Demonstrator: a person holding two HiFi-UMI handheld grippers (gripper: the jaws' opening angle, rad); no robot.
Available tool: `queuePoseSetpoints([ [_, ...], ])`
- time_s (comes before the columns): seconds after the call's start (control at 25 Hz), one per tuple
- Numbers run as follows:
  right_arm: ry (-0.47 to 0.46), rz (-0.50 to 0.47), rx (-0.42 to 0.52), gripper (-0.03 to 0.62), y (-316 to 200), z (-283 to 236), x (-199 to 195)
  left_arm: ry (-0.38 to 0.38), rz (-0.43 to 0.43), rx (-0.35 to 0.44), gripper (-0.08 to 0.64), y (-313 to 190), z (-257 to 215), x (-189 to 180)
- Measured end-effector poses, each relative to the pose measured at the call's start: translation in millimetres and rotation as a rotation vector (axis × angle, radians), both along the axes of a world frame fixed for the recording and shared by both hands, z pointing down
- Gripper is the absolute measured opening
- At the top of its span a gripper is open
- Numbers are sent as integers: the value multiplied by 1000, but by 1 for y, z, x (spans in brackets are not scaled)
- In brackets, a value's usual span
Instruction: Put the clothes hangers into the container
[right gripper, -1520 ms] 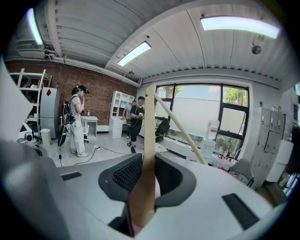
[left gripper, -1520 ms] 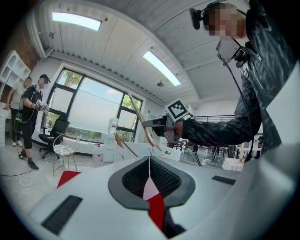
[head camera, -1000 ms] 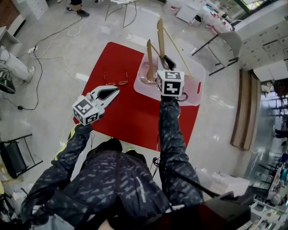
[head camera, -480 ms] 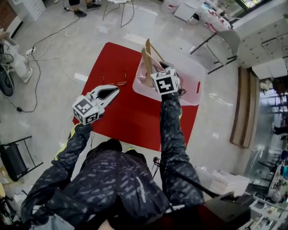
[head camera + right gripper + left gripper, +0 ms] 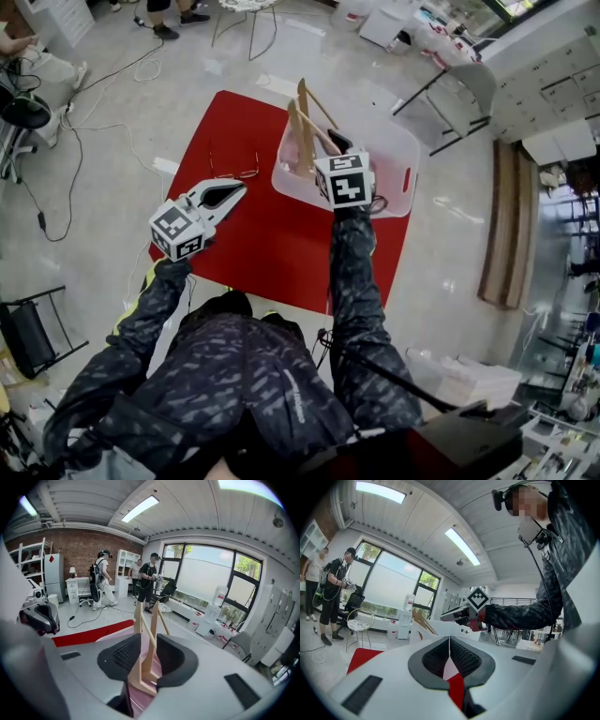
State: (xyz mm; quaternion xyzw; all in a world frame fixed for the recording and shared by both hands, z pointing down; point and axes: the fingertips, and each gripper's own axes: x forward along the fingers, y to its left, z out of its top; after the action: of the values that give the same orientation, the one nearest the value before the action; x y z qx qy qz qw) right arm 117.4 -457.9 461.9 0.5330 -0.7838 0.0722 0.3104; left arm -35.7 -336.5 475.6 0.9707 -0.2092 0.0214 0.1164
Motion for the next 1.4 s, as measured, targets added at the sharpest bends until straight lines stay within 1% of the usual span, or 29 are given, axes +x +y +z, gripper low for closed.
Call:
queuePoseSetpoints([
  [0.28,-96,-29,-8,98,52,-6,2,3,1,16,12,31,-13,21],
  [0.64,-173,-57,17,98,114,-24,19,10,-6,23,12,82,-32,54],
  [0.8,-200,-81,32,84,148,-35,24,18,-10,33,12,105,-44,69],
  [0.96,-239,-123,37,52,183,-42,32,25,-19,43,12,130,-55,90],
  [1.2,-282,-195,32,40,231,-43,42,17,-59,49,12,170,-58,112],
  [1.4,-310,-268,11,37,279,-33,46,5,-105,39,12,213,-53,127],
])
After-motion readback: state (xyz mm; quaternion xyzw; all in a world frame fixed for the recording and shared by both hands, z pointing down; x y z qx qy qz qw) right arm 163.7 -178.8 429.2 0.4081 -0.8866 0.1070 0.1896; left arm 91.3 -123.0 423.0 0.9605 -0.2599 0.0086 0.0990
